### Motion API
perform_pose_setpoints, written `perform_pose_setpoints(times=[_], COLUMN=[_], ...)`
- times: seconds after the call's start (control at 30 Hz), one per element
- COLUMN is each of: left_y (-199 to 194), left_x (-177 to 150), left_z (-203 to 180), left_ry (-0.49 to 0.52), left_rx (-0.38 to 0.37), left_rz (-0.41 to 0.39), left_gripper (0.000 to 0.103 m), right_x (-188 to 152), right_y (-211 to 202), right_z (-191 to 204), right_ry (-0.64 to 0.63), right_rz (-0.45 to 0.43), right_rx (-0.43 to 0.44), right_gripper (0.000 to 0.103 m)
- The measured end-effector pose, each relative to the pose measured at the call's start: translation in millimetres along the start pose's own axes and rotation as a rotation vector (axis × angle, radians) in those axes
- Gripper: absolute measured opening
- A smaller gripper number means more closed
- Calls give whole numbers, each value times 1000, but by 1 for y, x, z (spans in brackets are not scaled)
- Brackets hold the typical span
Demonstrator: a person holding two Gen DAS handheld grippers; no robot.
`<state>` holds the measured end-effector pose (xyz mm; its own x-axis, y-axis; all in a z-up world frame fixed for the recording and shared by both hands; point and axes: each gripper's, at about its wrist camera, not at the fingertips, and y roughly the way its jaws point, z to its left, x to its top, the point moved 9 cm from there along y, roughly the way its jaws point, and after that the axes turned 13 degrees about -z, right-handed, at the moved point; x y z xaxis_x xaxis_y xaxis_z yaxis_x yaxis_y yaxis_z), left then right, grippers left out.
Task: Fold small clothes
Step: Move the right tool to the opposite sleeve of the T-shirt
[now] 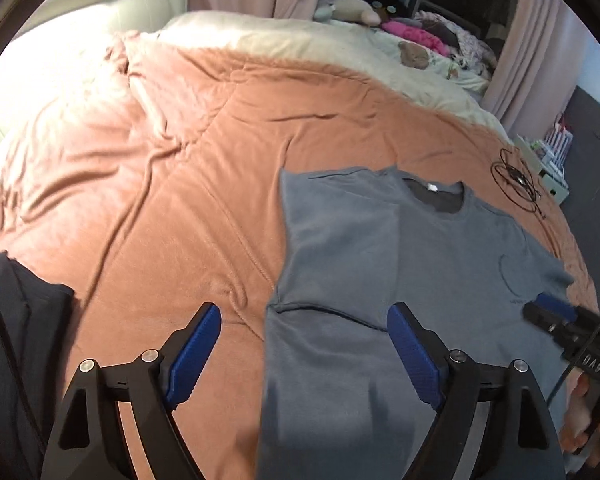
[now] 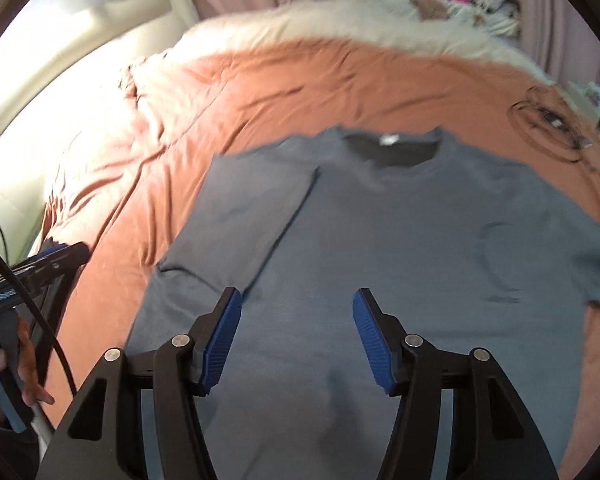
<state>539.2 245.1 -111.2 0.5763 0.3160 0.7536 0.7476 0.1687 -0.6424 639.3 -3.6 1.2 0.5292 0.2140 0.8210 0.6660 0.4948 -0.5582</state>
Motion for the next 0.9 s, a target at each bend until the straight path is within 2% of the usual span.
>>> perform_pose_setpoints(times=[0.13,0.27,0.43,0.5,0.53,0.7,0.87,0.9], left_y=[-22,-37,-46,-46,-46,-47,-42,-41], left_x=[-1,-3,-1,-1,-1,-5,-6,-6], left_z=[-20,-44,-79,-100,-108,-162,-215,-222], left_ry=[15,39,81,83,95,166,184,192], left_rx=[-36,-74,-114,-160,-166,-211,-274,-277], left_rz=[6,11,7,17,18,2,0,-3], left_gripper=[86,86,86,87,87,103,103,103], right_x=[-15,-20,-33,-33,-34,-39,-43,-44], right_y=[-54,-93,-137,-150,-160,-189,-203,-205], right_z=[-12,-40,-82,-90,-98,-124,-159,-166], right_ry=[19,6,55,60,60,95,140,143], right_rz=[-12,-51,-63,-75,-91,-97,-88,-87], right_rx=[57,37,-20,-47,-66,-99,-155,-170], right_gripper=[56,56,57,81,85,88,103,103])
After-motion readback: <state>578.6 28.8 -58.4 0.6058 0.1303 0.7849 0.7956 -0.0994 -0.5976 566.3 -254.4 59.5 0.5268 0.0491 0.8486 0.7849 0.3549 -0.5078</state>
